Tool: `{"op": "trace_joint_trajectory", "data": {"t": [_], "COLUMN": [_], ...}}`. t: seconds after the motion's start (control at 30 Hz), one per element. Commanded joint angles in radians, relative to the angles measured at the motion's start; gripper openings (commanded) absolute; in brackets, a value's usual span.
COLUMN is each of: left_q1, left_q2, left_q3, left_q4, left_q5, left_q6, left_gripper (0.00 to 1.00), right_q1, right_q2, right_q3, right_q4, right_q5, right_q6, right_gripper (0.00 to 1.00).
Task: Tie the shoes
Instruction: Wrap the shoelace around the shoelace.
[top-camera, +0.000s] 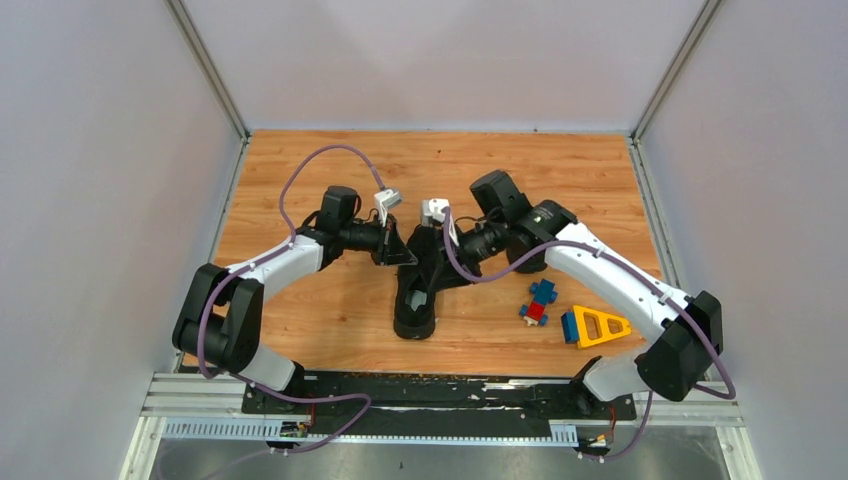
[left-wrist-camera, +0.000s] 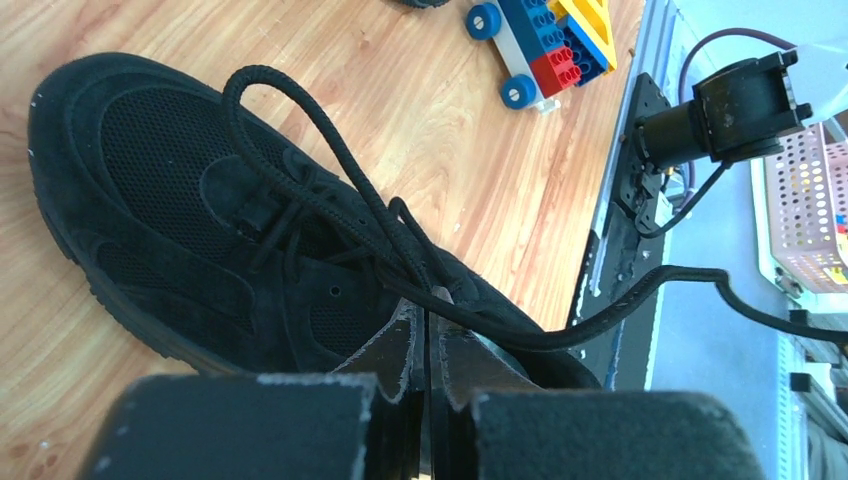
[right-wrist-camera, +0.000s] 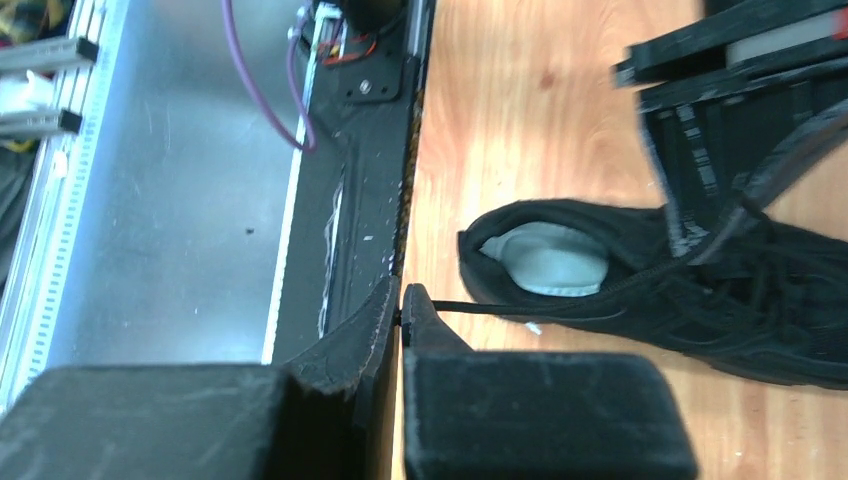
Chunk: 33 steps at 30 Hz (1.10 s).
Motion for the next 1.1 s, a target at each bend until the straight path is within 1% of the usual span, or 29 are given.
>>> {"op": "trace_joint_trajectory", "data": {"t": [0.0,0.3,0.63,0.77,0.83,0.93,0.97,1.0,1.07], "left_q1": [0.006,0.004,-0.001,-0.003,-0.006,-0.013,-0.016,-0.016,-0.018], "left_q2": [-0.002,0.042,0.075,0.075,0.075,0.072,0.069,0.068,0.070], "left_q3": [-0.001,0.001,0.021,0.019,0.019,0.026,0.027,0.026,0.023], "left_q4": [0.069,0.099,0.078,0.076,0.068,0.045,0.039,0.040,0.054], "left_q5": [-0.010,-0.019,-0.042,-0.043,-0.046,-0.045,-0.044,-0.042,-0.034], "left_q6": [0.051,0.090,0.132,0.140,0.143,0.190,0.197,0.204,0.206], "left_gripper": [0.00,0.00,0.00,0.00,0.00,0.00,0.00,0.00,0.00], "right_q1": [0.057,0.070,0.075,0.077,0.079,0.081,0.081,0.081,0.078], "right_q2": [-0.061,-0.064,-0.066,-0.070,-0.076,-0.091,-0.095,-0.098,-0.093], "right_q3": [-0.057,-0.110,-0.118,-0.128,-0.144,-0.190,-0.209,-0.229,-0.253], "right_q4": [-0.091,-0.121,-0.250,-0.299,-0.308,-0.315,-0.312,-0.306,-0.288], "right_q5": [0.039,0.068,0.061,0.069,0.079,0.107,0.118,0.130,0.167], "right_q6": [-0.166,-0.225,-0.352,-0.368,-0.384,-0.423,-0.439,-0.447,-0.444], "right_gripper": [0.00,0.00,0.00,0.00,0.00,0.00,0.01,0.06,0.18]}}
